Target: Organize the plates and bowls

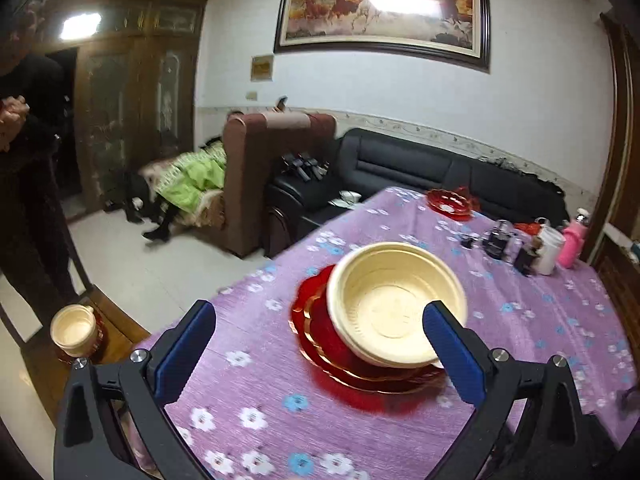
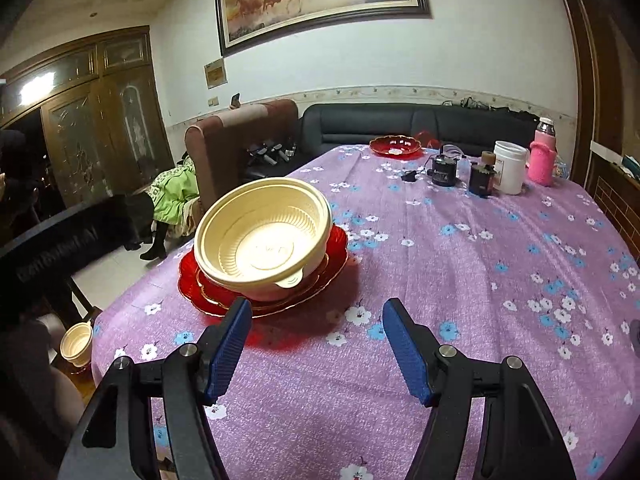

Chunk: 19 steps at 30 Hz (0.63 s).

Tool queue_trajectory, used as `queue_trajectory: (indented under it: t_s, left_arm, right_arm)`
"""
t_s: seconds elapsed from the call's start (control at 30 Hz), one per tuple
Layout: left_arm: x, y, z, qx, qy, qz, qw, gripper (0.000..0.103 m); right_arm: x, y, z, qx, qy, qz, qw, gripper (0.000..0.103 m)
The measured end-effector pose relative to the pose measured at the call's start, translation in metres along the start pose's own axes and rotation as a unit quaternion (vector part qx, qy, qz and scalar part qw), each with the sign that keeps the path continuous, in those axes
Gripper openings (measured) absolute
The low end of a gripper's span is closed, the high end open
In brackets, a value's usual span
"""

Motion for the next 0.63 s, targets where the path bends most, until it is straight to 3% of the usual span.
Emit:
queue_trajectory:
  t_s: [0.13, 0.3, 0.37, 0.5, 0.63]
  left_arm:
    - [0.003, -0.012, 0.010, -0.062, 0.004, -0.049, 0.9969, 0.103]
    - [0.001, -0.028, 0.024, -0.087, -0.014, -0.095, 0.9916, 0.103]
    - [0.000, -0.027, 0.028, -0.075, -0.027, -0.091, 0.9926, 0.103]
    - [-0.002, -0.016, 0.024, -0.021, -0.044, -0.045, 0.9978, 0.103]
    - [-0.001, -0.017, 0.019, 0.010, -0.050, -0.039, 0.9980, 0.103]
  right_arm:
    - [-0.002, -0.002, 0.004, 0.009, -0.007, -0.006, 1.000, 0.073]
    - [-0.006, -0.004, 0.003, 0.013, 0.008, -0.008, 1.000, 0.073]
    - [-0.006, -0.005, 0.003, 0.016, 0.009, -0.010, 1.000, 0.073]
    - [-0.009, -0.008, 0.001, 0.016, 0.011, -0.017, 1.000, 0.073]
    - [-0.012, -0.012, -0.001, 0.018, 0.013, -0.026, 0.999, 0.073]
Point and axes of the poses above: each gripper's, at about its wrist camera, not at the fingertips, and y roughly against the way its jaws point, z to its right, x to its top, the point moved 2 cm from there along -y, roughly the way its jaws point, and after that the axes turned 4 degrees about -y, right-handed, at the moved point
